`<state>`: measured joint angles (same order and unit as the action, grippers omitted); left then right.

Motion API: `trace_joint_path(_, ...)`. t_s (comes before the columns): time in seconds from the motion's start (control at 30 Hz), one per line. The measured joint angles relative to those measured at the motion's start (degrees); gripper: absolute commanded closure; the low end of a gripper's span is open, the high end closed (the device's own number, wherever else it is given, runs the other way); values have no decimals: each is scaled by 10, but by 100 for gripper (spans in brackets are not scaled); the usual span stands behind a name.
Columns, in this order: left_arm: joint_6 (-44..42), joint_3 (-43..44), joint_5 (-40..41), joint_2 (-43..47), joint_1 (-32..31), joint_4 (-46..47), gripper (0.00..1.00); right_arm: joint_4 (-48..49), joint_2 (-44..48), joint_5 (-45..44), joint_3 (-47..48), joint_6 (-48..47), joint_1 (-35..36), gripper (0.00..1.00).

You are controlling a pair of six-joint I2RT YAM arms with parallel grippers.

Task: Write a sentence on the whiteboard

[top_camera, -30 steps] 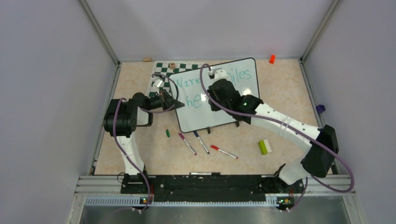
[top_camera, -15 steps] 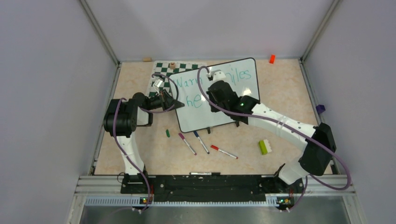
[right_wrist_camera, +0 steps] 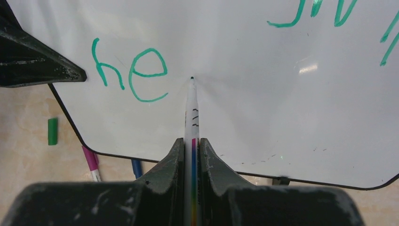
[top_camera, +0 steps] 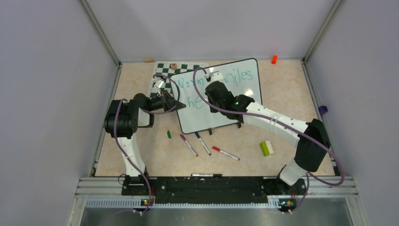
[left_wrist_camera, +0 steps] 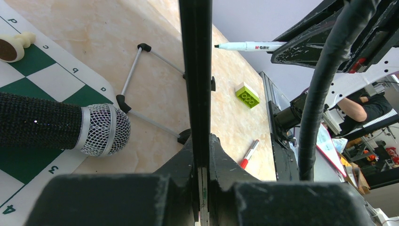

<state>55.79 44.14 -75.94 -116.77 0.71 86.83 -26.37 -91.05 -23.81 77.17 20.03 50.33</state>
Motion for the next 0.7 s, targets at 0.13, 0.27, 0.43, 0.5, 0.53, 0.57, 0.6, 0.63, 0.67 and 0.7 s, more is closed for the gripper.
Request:
trace_joint_path(0.13,0,0,0,0,0,0,100,0,-17,-6,18,-1,0,100)
trace_joint_path(0.27,0,0,0,0,0,0,100,0,-27,-4,34,-1,0,100)
trace_joint_path(0.43,0,0,0,0,0,0,100,0,-31,12,37,-5,0,100)
trace_joint_path(0.5,0,0,0,0,0,0,100,-3,-32,17,36,-5,0,100)
trace_joint_path(0.53,0,0,0,0,0,0,100,-4,-32,21,36,-5,0,100)
trace_joint_path(0.57,0,0,0,0,0,0,100,-5,-32,23,36,-5,0,100)
trace_joint_path(0.6,0,0,0,0,0,0,100,-7,-32,26,35,-5,0,100)
trace_joint_path(0.63,0,0,0,0,0,0,100,-9,-32,30,34,-5,0,100)
trace_joint_path(0.67,0,0,0,0,0,0,100,-10,-32,31,32,-5,0,100)
trace_joint_path(0.7,0,0,0,0,0,0,100,-13,-32,34,30,-5,0,100)
